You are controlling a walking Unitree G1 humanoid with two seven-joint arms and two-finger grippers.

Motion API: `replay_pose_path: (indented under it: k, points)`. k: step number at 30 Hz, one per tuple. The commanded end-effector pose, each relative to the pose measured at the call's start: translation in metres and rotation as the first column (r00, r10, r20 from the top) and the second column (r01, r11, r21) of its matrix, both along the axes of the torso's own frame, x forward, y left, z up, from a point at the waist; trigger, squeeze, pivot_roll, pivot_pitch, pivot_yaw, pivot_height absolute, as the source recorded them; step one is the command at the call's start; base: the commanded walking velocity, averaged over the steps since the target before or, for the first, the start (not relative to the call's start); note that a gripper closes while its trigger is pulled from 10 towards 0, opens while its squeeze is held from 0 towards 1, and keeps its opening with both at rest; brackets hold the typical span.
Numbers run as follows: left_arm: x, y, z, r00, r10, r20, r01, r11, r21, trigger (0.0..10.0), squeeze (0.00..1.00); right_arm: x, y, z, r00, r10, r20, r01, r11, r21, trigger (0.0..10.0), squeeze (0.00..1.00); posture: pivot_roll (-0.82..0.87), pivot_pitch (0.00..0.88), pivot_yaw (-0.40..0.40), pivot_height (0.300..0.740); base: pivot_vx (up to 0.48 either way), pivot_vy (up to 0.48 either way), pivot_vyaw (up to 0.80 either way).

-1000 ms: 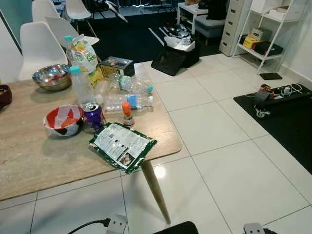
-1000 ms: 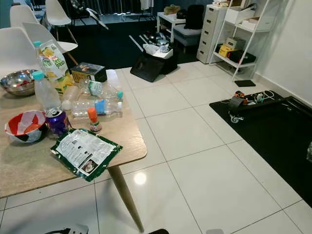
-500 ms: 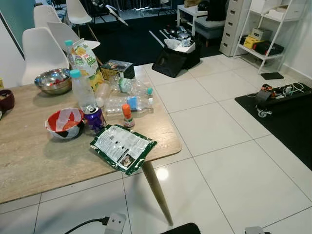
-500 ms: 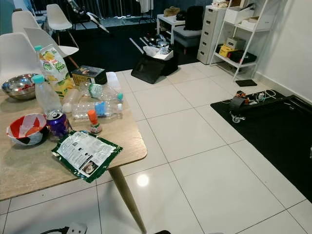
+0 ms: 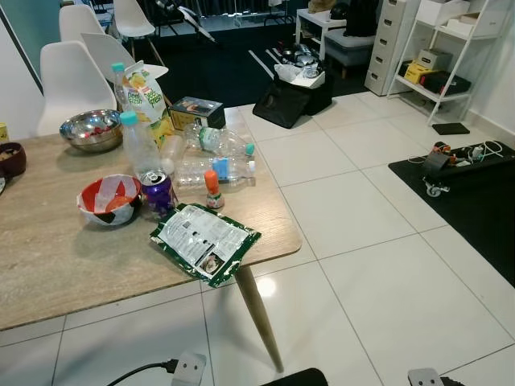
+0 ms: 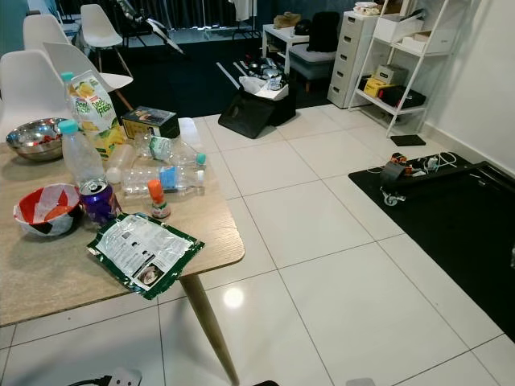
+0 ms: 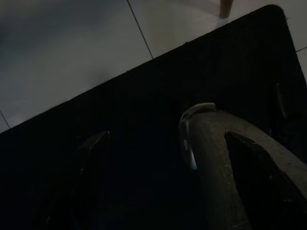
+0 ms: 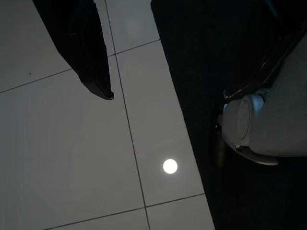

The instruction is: Restocking fridge

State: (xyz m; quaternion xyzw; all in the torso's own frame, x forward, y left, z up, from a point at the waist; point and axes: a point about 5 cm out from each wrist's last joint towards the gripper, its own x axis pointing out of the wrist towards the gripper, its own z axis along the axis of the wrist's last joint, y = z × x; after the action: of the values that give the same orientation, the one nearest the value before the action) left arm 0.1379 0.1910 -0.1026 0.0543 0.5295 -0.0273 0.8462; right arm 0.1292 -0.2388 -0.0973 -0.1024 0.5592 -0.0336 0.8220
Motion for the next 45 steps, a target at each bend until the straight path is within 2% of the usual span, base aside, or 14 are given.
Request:
replay_pose_path:
  k: [1, 9, 14, 21, 31, 32, 33, 34, 36, 37, 45]
  points:
    - [-0.002, -0.001, -0.001, 1.0, 0.004, -0.005, -0.004, 1.0, 0.004, 10.0, 0.0, 0.001, 0.004, -0.001, 1.0, 0.015, -0.011, -0.015, 1.0, -0.003, 10.0, 0.0, 0.07, 0.0, -0.045, 0.74, 0.0, 0.0, 0.0]
    - [0.001, -0.001, 0.0, 1.0, -0.001, 0.002, 0.001, 1.0, 0.003, 10.0, 0.0, 0.0, 0.006, -0.002, 1.0, 0.008, -0.005, -0.008, 1.0, -0.005, 10.0, 0.0, 0.07, 0.0, -0.033, 0.74, 0.0, 0.0, 0.0]
    - [0.001, 0.001, 0.0, 1.0, -0.003, 0.0, 0.003, 1.0, 0.011, 10.0, 0.0, -0.013, 0.013, -0.007, 0.999, 0.029, -0.03, -0.029, 1.0, 0.008, 10.0, 0.0, 0.07, 0.0, -0.032, 0.74, 0.0, 0.0, 0.0]
    - [-0.003, 0.001, -0.001, 1.0, 0.019, -0.007, -0.018, 1.0, 0.003, 10.0, 0.0, -0.004, 0.014, -0.004, 0.999, 0.035, -0.023, -0.035, 0.999, 0.002, 10.0, 0.0, 0.07, 0.0, -0.035, 0.74, 0.0, 0.0, 0.0]
    - [0.0, 0.005, 0.001, 0.999, 0.036, 0.005, -0.036, 0.999, 0.007, 10.0, 0.0, -0.003, 0.014, -0.004, 0.999, 0.049, -0.015, -0.049, 0.999, -0.006, 10.0, 0.0, 0.07, 0.0, -0.034, 0.74, 0.0, 0.0, 0.0]
    - [0.002, 0.006, 0.001, 0.999, 0.036, 0.008, -0.036, 0.999, 0.01, 10.0, 0.05, -0.003, 0.015, -0.004, 0.999, 0.051, -0.014, -0.051, 0.999, -0.006, 10.0, 0.0, 0.07, 0.0, -0.03, 0.74, 0.0, 0.0, 0.0]
    - [0.003, 0.006, 0.002, 0.999, 0.036, 0.01, -0.036, 0.999, 0.011, 10.0, 0.05, -0.003, 0.015, -0.005, 0.999, 0.052, -0.013, -0.052, 0.999, -0.006, 10.0, 0.0, 0.08, 0.0, -0.029, 0.74, 0.0, 0.0, 0.0]
    - [0.005, 0.008, 0.003, 0.999, 0.04, 0.015, -0.04, 0.999, 0.008, 10.0, 0.84, -0.004, 0.016, -0.005, 0.998, 0.055, -0.014, -0.055, 0.998, -0.006, 10.0, 0.0, 0.08, 0.0, -0.03, 0.74, 0.0, 0.0, 0.0]
    - [0.005, 0.008, 0.003, 0.999, 0.04, 0.015, -0.04, 0.999, 0.008, 10.0, 0.84, -0.004, 0.016, -0.005, 0.998, 0.055, -0.014, -0.055, 0.998, -0.006, 10.0, 0.0, 0.08, 0.0, -0.03, 0.74, 0.0, 0.0, 0.0]
    - [0.008, 0.011, 0.004, 0.999, 0.044, 0.024, -0.045, 0.999, 0.009, 10.0, 1.0, -0.008, 0.018, -0.006, 0.998, 0.065, -0.021, -0.065, 0.998, -0.004, 10.0, 0.0, 0.08, 0.0, -0.03, 0.74, 0.0, 0.0, 0.0]
    - [0.011, 0.013, 0.006, 0.998, 0.047, 0.031, -0.047, 0.999, 0.014, 10.0, 1.0, -0.01, 0.018, -0.007, 0.997, 0.069, -0.029, -0.069, 0.998, 0.0, 10.0, 0.0, 0.08, 0.0, -0.024, 0.74, 0.0, 0.0, 0.0]
